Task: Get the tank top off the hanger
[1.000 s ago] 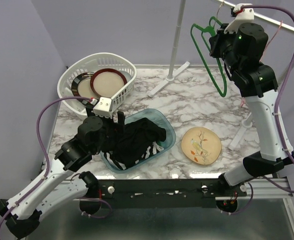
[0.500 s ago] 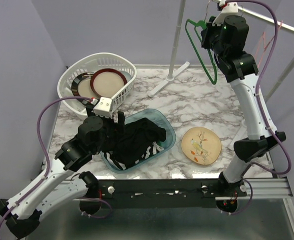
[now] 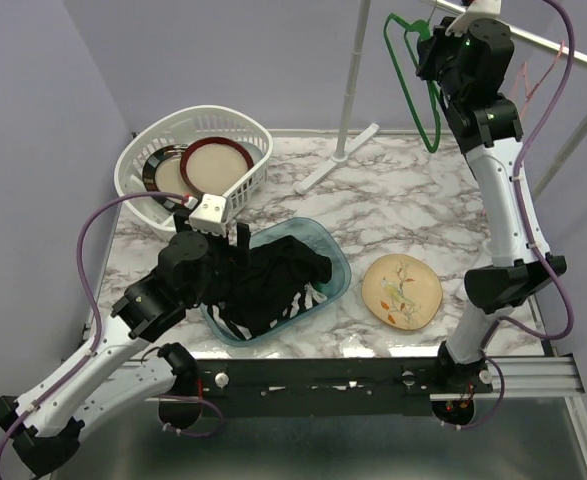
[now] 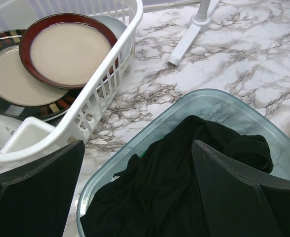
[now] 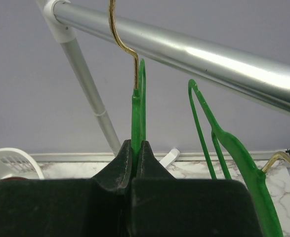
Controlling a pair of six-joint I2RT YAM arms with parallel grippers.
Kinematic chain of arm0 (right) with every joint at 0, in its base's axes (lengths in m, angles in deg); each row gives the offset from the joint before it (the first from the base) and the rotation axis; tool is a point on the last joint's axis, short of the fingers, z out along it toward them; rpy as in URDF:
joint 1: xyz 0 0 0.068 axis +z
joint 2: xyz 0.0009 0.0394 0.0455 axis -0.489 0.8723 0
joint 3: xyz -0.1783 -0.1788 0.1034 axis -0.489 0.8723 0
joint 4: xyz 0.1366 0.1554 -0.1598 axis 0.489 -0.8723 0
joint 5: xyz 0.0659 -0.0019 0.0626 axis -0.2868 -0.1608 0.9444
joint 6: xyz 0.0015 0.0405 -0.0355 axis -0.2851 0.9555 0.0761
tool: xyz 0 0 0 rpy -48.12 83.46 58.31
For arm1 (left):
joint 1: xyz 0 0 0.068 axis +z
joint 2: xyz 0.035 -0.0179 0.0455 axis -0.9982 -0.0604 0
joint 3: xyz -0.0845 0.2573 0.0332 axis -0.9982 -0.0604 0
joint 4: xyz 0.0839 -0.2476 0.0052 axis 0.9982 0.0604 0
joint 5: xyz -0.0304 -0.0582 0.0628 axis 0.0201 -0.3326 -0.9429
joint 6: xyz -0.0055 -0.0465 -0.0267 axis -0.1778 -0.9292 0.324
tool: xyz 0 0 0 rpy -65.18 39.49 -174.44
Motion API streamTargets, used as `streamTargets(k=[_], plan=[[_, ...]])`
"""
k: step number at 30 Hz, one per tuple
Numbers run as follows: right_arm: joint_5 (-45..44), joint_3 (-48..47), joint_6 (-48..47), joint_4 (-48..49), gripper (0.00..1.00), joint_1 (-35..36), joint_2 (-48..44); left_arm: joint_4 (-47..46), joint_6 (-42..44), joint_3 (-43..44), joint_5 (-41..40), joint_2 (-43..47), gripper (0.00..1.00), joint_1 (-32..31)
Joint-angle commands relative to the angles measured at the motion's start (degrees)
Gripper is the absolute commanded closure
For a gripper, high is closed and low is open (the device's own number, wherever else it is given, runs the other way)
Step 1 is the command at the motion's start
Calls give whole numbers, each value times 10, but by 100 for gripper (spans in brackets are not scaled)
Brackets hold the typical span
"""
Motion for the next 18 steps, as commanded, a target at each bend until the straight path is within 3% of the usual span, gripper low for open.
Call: streamTargets(k=[1, 13, 16, 17, 18], plan=[[23, -19, 34, 30, 99, -8, 17, -11, 8, -5, -7, -7, 1, 4], [22, -15, 52, 19, 98, -7, 25, -10, 9, -5, -6, -16, 1, 3], [17, -12, 44, 15, 77, -7, 14, -9, 8, -5, -7, -16, 1, 4], [16, -12, 42, 11, 61, -8, 5, -9, 9, -4, -7, -16, 1, 3], [16, -12, 41, -2, 54, -7, 1, -9, 9, -5, -7, -16, 1, 4]])
